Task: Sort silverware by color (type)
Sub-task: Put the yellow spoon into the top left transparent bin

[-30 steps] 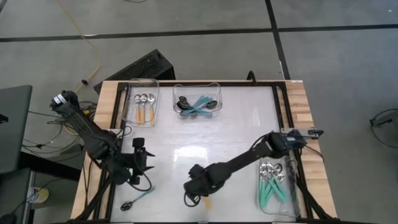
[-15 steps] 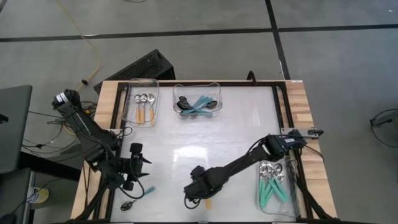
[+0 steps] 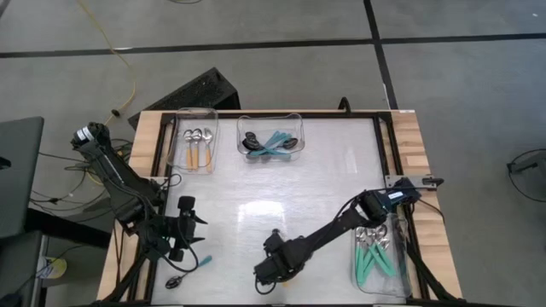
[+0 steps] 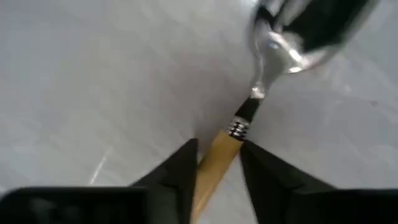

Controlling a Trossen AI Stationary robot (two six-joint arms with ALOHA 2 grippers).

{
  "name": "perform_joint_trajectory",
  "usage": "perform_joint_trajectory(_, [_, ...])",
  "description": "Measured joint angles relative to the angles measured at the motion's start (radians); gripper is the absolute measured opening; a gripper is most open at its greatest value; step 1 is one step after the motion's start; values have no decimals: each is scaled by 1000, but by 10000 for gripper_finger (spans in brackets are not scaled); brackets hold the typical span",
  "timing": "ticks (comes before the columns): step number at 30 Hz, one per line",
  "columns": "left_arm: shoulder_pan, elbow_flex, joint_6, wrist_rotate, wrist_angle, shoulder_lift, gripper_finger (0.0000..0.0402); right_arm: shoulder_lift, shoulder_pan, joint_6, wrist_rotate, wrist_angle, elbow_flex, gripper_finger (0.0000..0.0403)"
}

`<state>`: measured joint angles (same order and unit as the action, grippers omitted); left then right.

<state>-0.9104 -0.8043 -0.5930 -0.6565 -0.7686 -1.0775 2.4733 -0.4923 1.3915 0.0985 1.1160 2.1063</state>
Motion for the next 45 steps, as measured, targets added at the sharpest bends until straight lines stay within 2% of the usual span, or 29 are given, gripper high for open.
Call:
perform_joint_trajectory(3, [0,0,-6,-18,3,0,200,2,-1,-2,60,8,-2,62])
perform_joint_trajectory(7, [2,0,-14,-43,5,0,200,-26,0,-59,182,-2,-7,60])
perform_joint_trajectory(10, [2,24,-46,-136,106,1,200,-73,18,-162,276,1,-12,60])
perform_joint_trajectory(12, [3,76,-39,-176,237,1,200,-132,27,-251,338,11,-11,60])
perform_joint_trajectory(19, [68,342,-7,-176,821,9,200,-280,32,-444,583,236,-10,60])
perform_joint_trajectory(22, [180,464,83,-65,1186,11,200,-341,59,-504,690,235,-62,60])
perform_joint_trajectory(24, [279,532,141,28,1384,11,200,-384,84,-541,720,193,-145,60])
perform_joint_trajectory(27, [434,577,187,133,1511,5,200,-455,134,-631,723,17,-337,60])
perform_joint_trajectory(29, [526,580,214,204,1515,-5,200,-532,172,-732,710,-211,-492,60])
perform_joint_trajectory(31, [602,571,260,288,1521,-22,200,-631,214,-878,630,-526,-660,60])
perform_joint_trajectory(34, [677,558,330,400,1534,-37,200,-738,287,-1060,380,-1012,-893,60])
perform_joint_trajectory(36, [707,556,368,436,1549,-37,200,-776,332,-1096,230,-1243,-1014,60])
perform_joint_trajectory(39, [726,554,402,443,1555,-37,200,-809,382,-1103,63,-1545,-1129,60])
perform_joint_trajectory(41, [729,554,419,453,1569,-37,200,-804,402,-1106,-25,-1714,-1157,60])
perform_joint_trajectory(45, [731,555,454,537,1636,-37,200,-799,396,-1155,-77,-1842,-1165,60])
